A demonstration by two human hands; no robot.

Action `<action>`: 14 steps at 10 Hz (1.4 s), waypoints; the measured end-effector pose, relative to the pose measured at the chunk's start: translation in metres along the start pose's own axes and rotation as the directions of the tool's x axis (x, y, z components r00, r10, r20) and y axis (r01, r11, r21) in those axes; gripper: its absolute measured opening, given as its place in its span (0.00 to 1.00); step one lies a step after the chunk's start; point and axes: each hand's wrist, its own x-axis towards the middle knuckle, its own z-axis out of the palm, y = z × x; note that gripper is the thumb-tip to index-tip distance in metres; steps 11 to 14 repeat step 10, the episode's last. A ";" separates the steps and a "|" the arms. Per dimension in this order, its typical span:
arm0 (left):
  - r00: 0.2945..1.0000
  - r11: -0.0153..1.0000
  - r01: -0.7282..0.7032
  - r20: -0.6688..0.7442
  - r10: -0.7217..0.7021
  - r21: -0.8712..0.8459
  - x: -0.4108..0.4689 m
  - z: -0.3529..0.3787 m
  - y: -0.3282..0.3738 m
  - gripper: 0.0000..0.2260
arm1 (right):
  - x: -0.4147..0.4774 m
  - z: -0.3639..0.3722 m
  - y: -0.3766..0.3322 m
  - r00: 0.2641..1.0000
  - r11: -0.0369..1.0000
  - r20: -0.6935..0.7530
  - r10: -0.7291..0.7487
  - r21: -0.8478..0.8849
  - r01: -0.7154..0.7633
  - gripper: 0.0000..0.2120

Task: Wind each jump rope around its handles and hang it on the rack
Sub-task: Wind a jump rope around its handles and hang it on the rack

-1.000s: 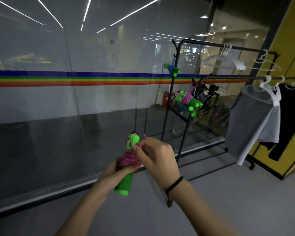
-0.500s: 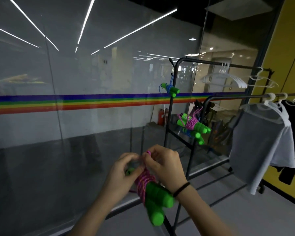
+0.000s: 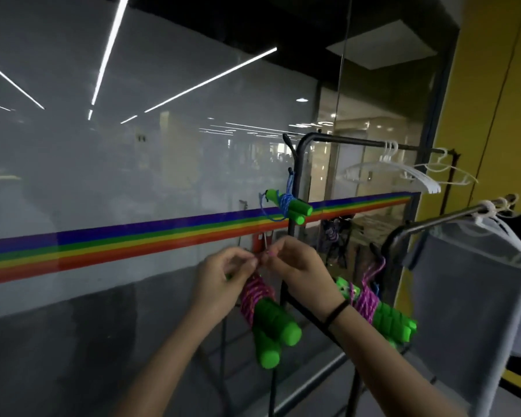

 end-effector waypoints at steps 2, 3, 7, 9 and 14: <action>0.973 0.955 -0.223 0.101 0.206 0.195 0.126 0.026 -0.068 0.01 | 0.097 -0.007 0.058 0.991 0.992 -0.103 0.090 0.101 -0.079 0.07; 0.944 0.938 -0.318 0.140 0.299 0.142 0.199 0.032 -0.089 0.01 | 0.161 -0.014 0.078 0.971 0.996 -0.227 0.081 -0.008 -0.085 0.06; 0.895 0.906 -0.404 0.149 0.421 -0.128 0.427 0.053 -0.059 0.07 | 0.356 -0.067 0.033 0.761 0.610 -0.528 -0.378 -0.760 -0.224 0.05; 0.790 0.891 -0.417 0.412 0.454 -0.182 0.447 0.086 -0.072 0.03 | 0.345 -0.091 0.055 0.789 0.635 -0.599 -0.139 -0.665 -0.393 0.05; 0.773 0.885 -0.459 0.456 0.441 -0.078 0.488 0.123 -0.115 0.08 | 0.336 -0.091 0.073 0.787 0.628 -0.614 -0.067 -0.639 -0.445 0.05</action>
